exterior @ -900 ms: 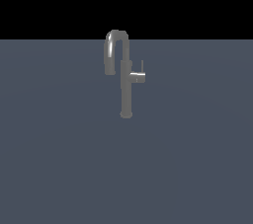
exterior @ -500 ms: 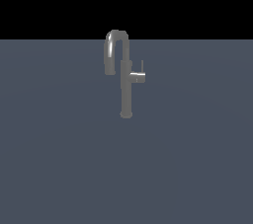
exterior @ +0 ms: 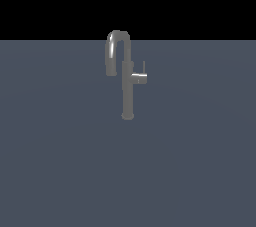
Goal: Turn on the faucet by rotating a designated handle.
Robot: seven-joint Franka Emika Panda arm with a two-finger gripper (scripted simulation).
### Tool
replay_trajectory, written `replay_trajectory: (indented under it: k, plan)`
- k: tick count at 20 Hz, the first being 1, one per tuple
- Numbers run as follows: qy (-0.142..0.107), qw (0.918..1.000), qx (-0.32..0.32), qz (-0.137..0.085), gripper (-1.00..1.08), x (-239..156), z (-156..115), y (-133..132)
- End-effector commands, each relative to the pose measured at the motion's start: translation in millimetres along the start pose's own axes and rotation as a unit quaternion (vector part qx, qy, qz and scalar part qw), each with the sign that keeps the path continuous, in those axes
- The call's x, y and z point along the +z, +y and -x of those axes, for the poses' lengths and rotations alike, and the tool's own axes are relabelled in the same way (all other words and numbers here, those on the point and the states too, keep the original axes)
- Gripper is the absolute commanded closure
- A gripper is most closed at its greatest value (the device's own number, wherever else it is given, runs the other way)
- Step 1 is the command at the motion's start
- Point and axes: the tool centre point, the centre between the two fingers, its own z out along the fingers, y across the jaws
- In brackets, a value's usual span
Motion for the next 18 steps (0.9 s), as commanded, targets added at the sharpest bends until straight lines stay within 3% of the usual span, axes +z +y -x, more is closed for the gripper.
replay_trajectory:
  k: [1,10,18]
  plan:
    - [-0.015,0.9996,0.017,-0.017,1.08,1.8,-11.6,-1.5]
    - [-0.082,0.9879,0.094,-0.092,1.08,12.8,-64.0,-4.5]
    - [-0.146,0.9613,0.166,-0.165,1.08,29.6,-112.7,-1.8]
